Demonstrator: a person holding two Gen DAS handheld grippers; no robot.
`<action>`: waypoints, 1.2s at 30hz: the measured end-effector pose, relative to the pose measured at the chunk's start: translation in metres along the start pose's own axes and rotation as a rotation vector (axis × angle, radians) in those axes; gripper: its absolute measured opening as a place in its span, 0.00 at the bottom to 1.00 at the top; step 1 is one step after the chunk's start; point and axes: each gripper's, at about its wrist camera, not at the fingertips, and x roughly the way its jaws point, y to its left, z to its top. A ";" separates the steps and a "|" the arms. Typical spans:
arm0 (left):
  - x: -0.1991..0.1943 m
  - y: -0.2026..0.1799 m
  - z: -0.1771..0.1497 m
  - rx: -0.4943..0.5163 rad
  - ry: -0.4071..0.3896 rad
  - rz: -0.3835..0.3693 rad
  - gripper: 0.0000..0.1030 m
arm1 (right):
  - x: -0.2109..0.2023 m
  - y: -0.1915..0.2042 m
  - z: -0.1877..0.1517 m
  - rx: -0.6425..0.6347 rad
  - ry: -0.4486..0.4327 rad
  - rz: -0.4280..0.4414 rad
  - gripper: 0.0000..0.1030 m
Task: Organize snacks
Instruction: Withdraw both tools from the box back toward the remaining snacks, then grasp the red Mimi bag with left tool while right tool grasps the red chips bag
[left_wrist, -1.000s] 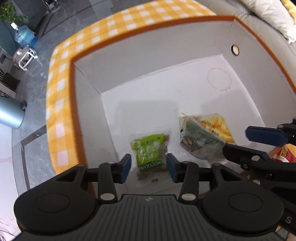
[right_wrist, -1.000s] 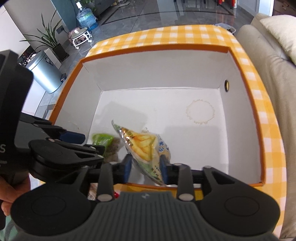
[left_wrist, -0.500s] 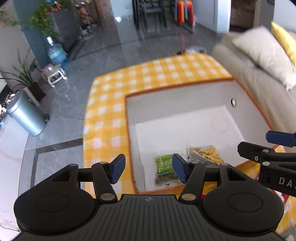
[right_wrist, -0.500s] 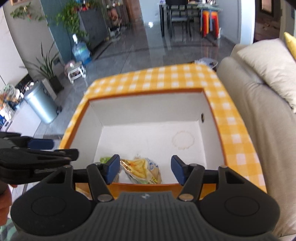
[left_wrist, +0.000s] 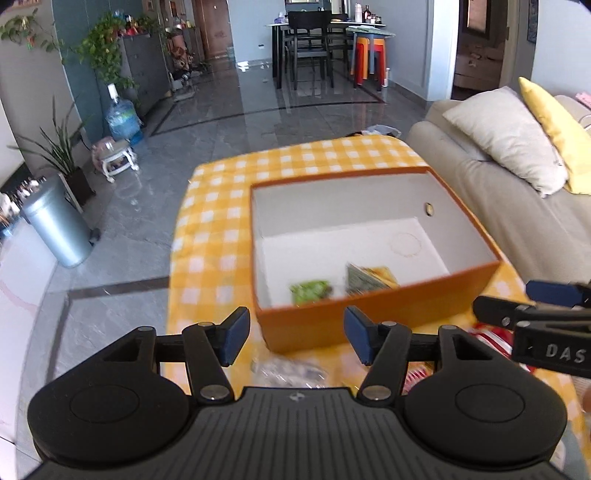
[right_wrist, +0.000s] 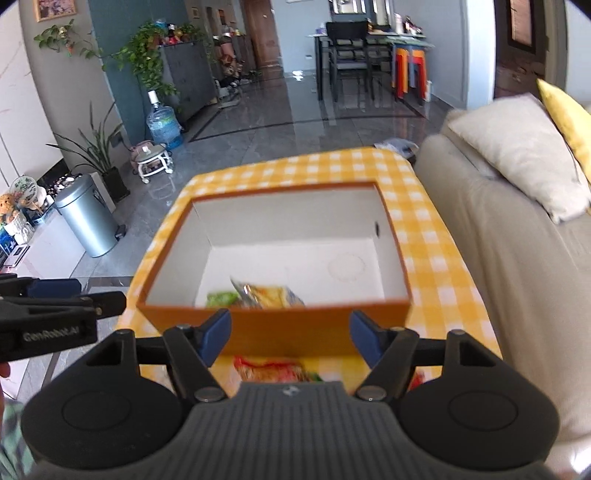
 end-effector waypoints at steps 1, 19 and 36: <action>-0.001 -0.002 -0.005 -0.006 0.006 -0.012 0.68 | -0.002 -0.002 -0.006 0.011 0.012 -0.001 0.67; 0.014 -0.040 -0.080 -0.037 0.157 -0.153 0.70 | -0.010 -0.029 -0.091 -0.004 0.148 -0.092 0.67; 0.058 -0.053 -0.062 -0.169 0.123 -0.231 0.74 | 0.030 -0.085 -0.085 0.037 0.195 -0.175 0.67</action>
